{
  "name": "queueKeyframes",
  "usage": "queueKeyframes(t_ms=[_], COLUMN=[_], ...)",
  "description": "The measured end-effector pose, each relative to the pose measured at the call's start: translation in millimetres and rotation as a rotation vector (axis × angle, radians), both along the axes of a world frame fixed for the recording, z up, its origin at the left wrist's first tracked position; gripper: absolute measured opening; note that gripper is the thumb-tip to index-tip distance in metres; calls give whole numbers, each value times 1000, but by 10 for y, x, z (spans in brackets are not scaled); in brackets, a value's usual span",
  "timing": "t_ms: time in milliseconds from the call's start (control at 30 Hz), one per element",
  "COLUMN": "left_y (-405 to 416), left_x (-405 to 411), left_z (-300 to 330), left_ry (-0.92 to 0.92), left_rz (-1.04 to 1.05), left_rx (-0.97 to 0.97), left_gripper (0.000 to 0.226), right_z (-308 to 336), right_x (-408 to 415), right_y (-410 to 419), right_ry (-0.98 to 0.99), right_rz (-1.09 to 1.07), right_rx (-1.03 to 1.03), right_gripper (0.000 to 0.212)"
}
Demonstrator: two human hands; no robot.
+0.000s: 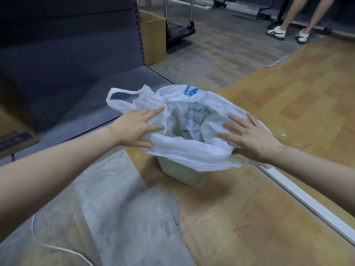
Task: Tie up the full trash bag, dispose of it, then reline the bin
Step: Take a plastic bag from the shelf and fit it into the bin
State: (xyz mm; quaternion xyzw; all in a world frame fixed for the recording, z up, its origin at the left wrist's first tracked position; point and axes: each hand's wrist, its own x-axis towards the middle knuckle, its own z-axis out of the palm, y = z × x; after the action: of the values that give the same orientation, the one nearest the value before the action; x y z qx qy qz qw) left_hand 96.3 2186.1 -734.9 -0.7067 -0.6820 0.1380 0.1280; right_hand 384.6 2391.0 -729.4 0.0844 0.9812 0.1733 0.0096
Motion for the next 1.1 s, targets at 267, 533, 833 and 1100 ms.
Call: queueKeyframes(t_ms=[267, 533, 833, 1100], left_y=[111, 189, 60, 370], left_x=[-18, -105, 318, 1054], left_z=[-135, -79, 164, -76], left_ry=[-195, -70, -226, -265], left_rz=[275, 330, -196, -21], left_rx=[-69, -85, 272, 27], left_gripper=[64, 32, 62, 43], right_z=[-64, -123, -27, -39], right_x=[-112, -251, -311, -438], right_y=[200, 130, 116, -91], right_ry=[-138, 178, 175, 188], right_rz=[-247, 15, 140, 235], right_rx=[-126, 72, 144, 158], right_gripper=[99, 31, 32, 30])
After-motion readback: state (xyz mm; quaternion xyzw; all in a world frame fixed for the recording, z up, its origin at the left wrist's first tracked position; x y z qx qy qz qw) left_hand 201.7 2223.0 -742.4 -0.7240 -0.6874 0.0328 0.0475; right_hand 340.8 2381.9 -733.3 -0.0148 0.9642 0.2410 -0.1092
